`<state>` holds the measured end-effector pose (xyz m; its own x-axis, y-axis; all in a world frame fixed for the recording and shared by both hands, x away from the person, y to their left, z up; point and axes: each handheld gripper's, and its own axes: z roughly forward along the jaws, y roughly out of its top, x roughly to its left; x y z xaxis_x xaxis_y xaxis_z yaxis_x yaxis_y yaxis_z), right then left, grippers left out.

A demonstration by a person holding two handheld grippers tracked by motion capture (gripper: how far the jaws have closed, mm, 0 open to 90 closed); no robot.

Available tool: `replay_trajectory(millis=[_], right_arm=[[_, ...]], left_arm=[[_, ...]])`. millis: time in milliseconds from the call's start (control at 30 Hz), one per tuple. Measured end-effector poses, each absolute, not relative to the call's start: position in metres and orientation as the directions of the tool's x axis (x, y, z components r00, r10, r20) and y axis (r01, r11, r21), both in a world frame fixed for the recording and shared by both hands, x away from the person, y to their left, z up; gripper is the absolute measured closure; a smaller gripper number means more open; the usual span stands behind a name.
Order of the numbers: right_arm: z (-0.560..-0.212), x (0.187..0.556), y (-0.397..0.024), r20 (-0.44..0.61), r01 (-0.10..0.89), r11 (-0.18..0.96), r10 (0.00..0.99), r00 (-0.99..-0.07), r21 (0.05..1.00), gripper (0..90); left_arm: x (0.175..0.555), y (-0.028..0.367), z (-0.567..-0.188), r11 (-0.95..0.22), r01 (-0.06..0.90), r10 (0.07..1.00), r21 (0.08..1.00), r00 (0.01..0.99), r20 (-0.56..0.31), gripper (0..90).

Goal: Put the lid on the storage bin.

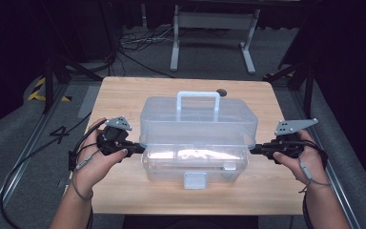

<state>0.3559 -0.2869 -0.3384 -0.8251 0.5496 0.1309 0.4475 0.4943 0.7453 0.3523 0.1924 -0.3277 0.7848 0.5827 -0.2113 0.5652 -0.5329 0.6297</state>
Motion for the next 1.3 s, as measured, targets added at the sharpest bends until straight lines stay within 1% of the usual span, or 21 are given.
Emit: replay_trajectory(millis=[567,1300], right_arm=[[-0.344,0.357,-0.285,0.144,0.470,0.551,0.531,-0.835,0.689,89.9],[-0.351,0.357,-0.281,0.145,0.480,0.620,0.512,-0.847,0.620,89.6]], left_arm=[[0.353,0.189,-0.334,-0.580,0.589,0.571,0.562,0.787,-0.235,89.8],[0.353,0.184,-0.340,-0.646,0.588,0.559,0.486,0.799,-0.224,89.8]])
